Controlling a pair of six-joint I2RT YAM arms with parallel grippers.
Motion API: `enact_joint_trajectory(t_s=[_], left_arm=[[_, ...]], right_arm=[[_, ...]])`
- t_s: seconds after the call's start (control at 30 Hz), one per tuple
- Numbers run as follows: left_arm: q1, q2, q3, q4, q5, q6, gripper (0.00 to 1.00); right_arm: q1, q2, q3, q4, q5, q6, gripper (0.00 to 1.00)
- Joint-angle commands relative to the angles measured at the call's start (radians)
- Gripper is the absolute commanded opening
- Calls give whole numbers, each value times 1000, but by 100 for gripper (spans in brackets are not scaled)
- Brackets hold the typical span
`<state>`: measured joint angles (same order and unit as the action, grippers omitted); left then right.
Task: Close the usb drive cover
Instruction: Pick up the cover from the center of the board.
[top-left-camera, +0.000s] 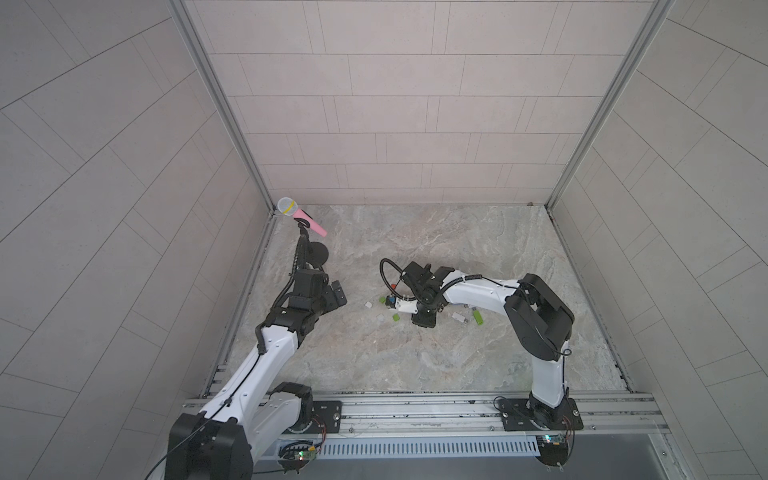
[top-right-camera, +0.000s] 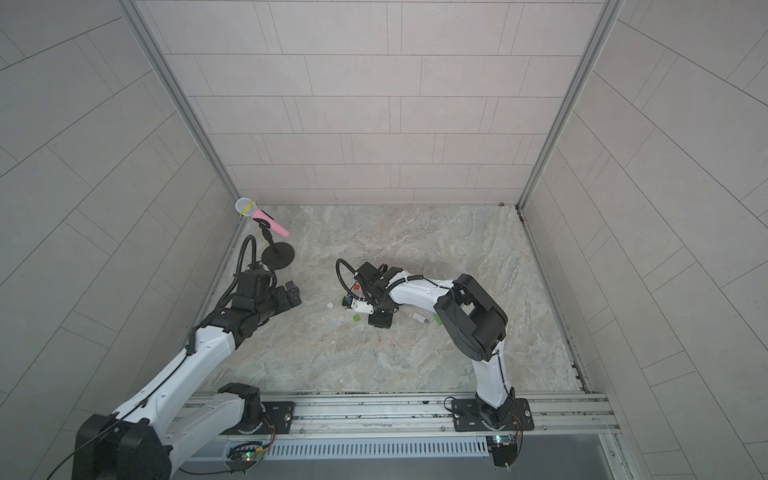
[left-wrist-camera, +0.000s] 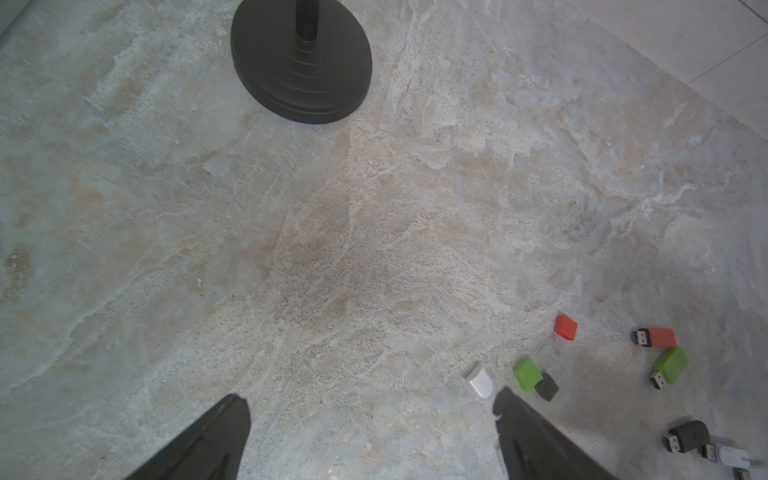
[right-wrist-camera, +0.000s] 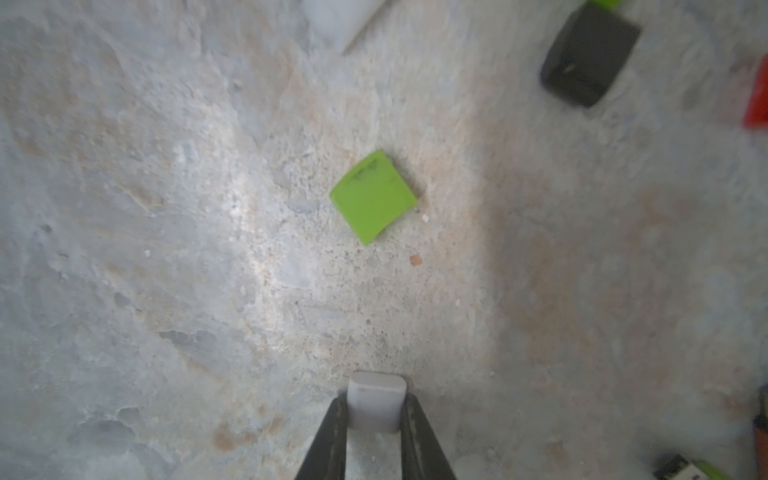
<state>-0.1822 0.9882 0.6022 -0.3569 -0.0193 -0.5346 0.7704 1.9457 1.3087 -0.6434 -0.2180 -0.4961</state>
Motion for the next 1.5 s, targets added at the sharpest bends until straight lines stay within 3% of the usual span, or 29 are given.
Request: enact_joint_trajectory(t_s=[0.0, 0.3, 0.53, 0.73, 0.97, 1.1, 1.27, 1.47], left_arm=[[-2, -10, 22, -10, -6, -5, 100], [-2, -17, 25, 2, 80, 12, 100], [-2, -16, 0, 105, 317, 27, 96], [-9, 65, 1, 201, 563, -22, 82], [-141, 266, 39, 341, 759, -72, 69], [-205, 360, 44, 479, 843, -132, 66], [-239, 405, 25, 636, 911, -220, 64], [-276, 468, 52, 642, 952, -228, 55]], right_arm=[[-2, 3, -27, 31, 18, -6, 23], [-46, -92, -92, 102, -83, -51, 22], [-88, -222, -179, 161, -178, -132, 23], [-125, -316, -251, 217, -212, -139, 23], [-132, -409, -325, 303, -260, -127, 23], [-134, -452, -362, 351, -280, -103, 23], [-134, -481, -390, 388, -288, -93, 24], [-134, -498, -406, 430, -300, -69, 24]])
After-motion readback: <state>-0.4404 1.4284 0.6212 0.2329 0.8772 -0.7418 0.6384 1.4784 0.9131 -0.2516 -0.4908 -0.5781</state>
